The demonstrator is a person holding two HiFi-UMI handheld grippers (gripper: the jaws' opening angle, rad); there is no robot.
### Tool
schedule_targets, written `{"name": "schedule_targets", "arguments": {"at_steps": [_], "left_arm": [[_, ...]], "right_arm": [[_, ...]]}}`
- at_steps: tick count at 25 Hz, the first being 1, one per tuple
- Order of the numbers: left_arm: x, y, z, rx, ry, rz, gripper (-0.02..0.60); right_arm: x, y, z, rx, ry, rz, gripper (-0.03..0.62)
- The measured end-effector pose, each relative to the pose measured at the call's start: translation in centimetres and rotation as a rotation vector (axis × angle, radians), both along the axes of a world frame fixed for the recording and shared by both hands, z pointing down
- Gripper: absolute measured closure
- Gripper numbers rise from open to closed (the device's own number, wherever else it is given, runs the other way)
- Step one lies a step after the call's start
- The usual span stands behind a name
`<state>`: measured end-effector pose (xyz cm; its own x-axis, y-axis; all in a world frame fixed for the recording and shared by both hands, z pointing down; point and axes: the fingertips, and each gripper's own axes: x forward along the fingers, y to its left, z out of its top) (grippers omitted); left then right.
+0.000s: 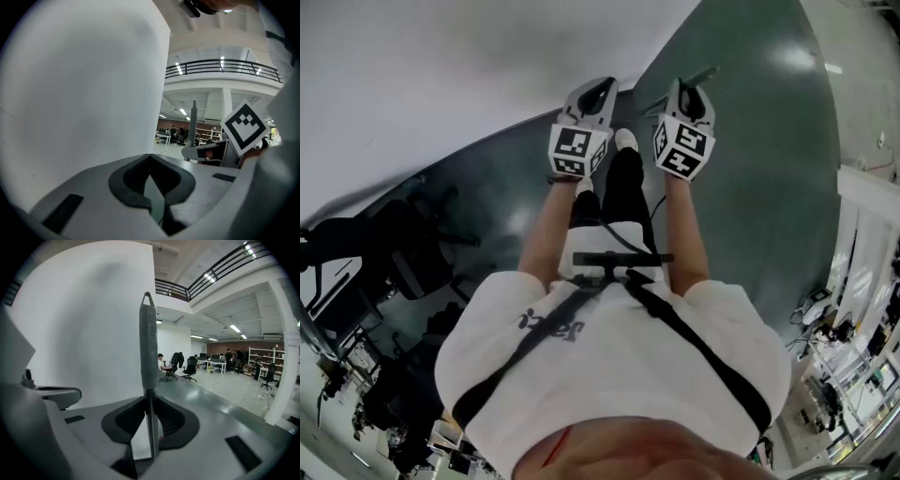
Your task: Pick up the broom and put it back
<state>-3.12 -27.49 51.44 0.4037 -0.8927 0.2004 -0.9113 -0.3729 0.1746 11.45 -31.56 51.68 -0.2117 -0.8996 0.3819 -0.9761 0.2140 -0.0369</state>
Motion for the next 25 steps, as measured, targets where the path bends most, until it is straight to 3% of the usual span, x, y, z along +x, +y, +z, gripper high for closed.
{"name": "schedule_targets", "arguments": {"at_steps": [15, 25], "left_arm": [[-0.3, -3.3, 10.9, -0.14, -0.001, -0.035, 0.571], [-0.3, -3.3, 16.1, -0.212, 0.001, -0.053, 0.569]], "right_arm": [[1.1, -1.3, 20.5, -0.287, 0.102, -0.003, 0.5], [0.1, -2.0, 28.8, -0.397, 0.099, 0.032, 0.5]]}}
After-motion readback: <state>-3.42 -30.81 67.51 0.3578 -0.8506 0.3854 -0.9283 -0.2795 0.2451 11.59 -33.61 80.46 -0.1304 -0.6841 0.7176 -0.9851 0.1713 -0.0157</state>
